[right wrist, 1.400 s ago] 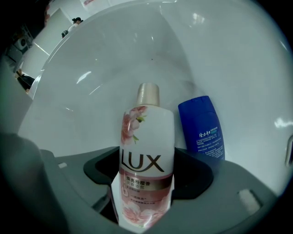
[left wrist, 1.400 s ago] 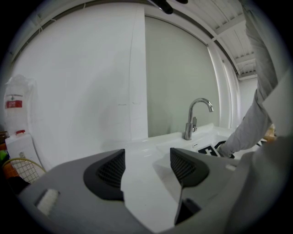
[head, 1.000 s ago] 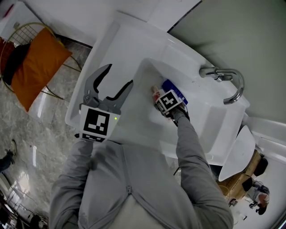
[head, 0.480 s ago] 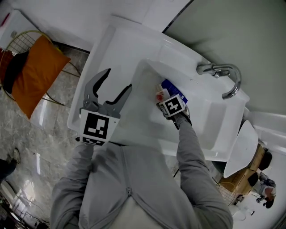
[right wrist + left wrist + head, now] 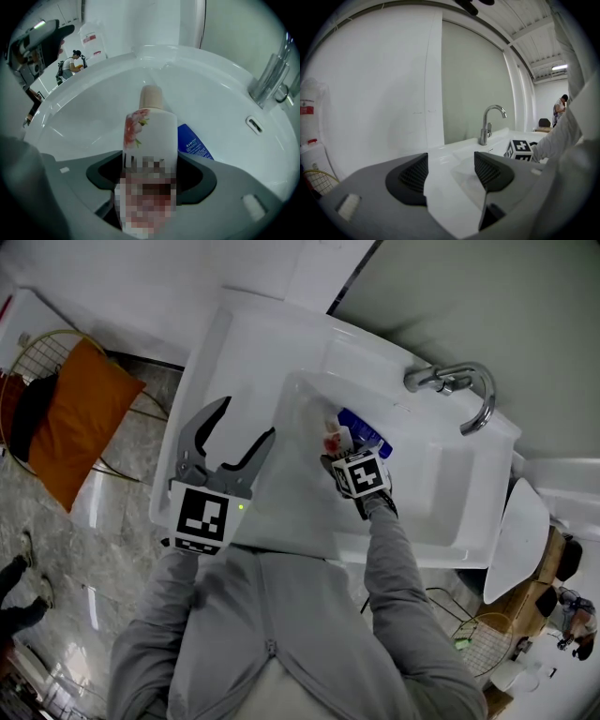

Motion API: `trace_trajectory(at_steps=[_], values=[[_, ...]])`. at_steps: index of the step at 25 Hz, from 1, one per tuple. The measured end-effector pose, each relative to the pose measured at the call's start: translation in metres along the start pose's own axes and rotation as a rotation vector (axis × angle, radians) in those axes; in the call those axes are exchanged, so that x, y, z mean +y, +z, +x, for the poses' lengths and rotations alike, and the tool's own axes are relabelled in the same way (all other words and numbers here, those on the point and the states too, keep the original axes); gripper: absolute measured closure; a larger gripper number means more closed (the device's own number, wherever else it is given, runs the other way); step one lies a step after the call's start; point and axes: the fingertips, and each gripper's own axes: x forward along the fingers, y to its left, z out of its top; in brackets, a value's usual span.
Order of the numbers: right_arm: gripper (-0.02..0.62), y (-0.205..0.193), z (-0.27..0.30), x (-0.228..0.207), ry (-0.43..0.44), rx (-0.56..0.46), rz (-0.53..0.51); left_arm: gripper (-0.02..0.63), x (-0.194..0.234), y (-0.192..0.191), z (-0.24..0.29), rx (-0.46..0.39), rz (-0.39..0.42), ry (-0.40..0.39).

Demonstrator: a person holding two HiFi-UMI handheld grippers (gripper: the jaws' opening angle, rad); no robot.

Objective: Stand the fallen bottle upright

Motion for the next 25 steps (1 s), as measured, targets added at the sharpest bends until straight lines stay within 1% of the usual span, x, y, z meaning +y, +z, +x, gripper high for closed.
trace_trajectory(at_steps=[7, 11, 14, 20, 25], values=[[0.273, 0.024, -0.019, 0.002, -0.047, -0.144, 0.049, 0.268, 0.004, 0.000, -0.013, -0.005, 0.008, -0.003], [0.273, 0.044, -0.033, 0.002, -0.083, -0.235, 0.059, 0.268, 0.009, 0.000, -0.024, -0.007, 0.010, 0.005], [0.272, 0.064, -0.047, 0.004, -0.097, -0.321, 0.082, 0.268, 0.013, 0.001, -0.034, -0.010, 0.016, 0.016], [0.272, 0.134, -0.090, 0.016, -0.096, -0.547, 0.085, 0.268, 0.025, 0.003, -0.057, -0.017, 0.029, 0.067], [0.272, 0.197, -0.123, 0.040, -0.077, -0.736, 0.008, 0.268, 0.035, 0.001, -0.079, -0.014, 0.026, 0.127]])
